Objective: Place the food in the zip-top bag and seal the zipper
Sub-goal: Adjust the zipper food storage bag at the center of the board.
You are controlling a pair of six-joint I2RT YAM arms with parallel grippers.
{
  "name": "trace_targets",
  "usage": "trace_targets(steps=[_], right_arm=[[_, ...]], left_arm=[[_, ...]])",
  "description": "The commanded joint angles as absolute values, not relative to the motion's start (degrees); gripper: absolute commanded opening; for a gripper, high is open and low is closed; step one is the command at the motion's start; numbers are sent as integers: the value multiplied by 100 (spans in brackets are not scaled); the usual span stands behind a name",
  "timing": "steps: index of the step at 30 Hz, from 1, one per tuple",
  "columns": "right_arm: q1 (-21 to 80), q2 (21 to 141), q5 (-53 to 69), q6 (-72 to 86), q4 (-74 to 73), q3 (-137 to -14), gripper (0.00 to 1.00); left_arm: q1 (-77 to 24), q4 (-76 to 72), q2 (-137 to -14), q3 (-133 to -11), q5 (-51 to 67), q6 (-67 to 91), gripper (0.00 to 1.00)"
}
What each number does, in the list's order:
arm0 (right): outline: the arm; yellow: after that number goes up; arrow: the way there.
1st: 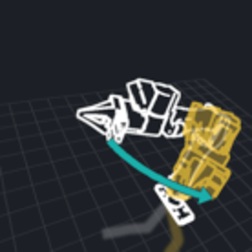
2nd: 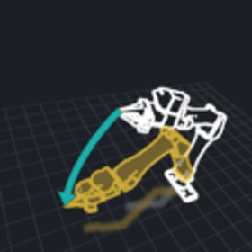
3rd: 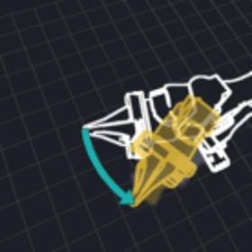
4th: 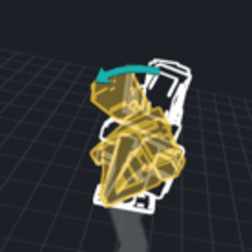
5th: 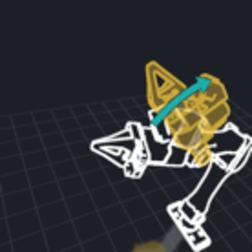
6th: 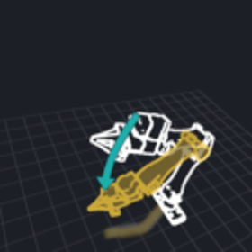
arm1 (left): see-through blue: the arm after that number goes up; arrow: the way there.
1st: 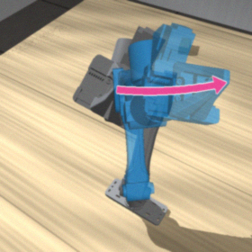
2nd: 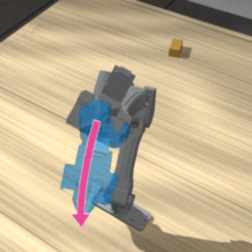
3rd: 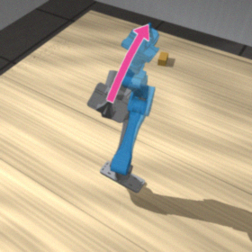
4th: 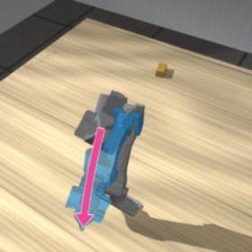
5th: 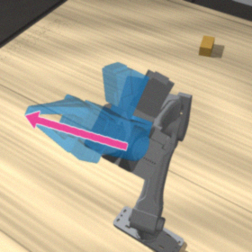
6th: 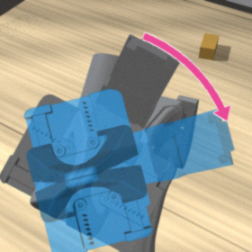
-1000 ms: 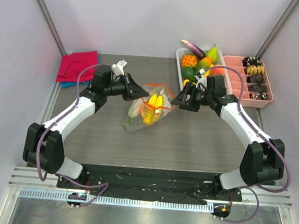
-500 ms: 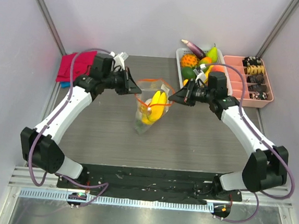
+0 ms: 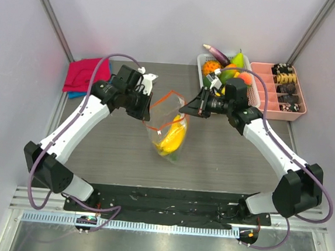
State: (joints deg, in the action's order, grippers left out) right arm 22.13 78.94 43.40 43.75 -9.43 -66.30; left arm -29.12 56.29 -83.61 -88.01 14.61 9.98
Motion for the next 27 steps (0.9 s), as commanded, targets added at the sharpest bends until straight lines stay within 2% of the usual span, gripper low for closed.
trace_targets(steps=[1,2,4,5,6,8,11,13,19,27], right_arm=[[2206,8173,3982,3578,-1377,-6951,5],[2189,8226,3990,3490,-1423,-7109,19],[2057,8314,4087,3262,-1555,-7268,37],[1961,8306,4130,3235,-1556,-7382,60],[1856,8306,4183,3191,-1556,-7435,70],[1364,8367,4297,3129,-1503,-7636,84],[687,8699,4316,2551,-1547,-8127,85],[449,8937,3809,1851,-1652,-8505,85],[404,10325,2699,476,-1767,-9665,85],[501,11986,2391,-588,-1775,-11064,88]], left_arm=[[-2874,5774,-8727,-8947,1626,1072,0],[-2857,5801,-8815,-9060,1652,1142,0],[-2795,5827,-8947,-9114,1793,1178,0],[-2769,5818,-8956,-9140,1810,1213,0],[-2742,5775,-8965,-9141,1854,1265,0],[-2707,5748,-8956,-9167,1881,1301,0],[-2707,5669,-8939,-9211,2004,1318,0],[-2707,5625,-8956,-9246,2048,1336,0],[-2707,5590,-9044,-9351,2118,1327,0],[-2707,5616,-9061,-9343,2118,1345,0]])
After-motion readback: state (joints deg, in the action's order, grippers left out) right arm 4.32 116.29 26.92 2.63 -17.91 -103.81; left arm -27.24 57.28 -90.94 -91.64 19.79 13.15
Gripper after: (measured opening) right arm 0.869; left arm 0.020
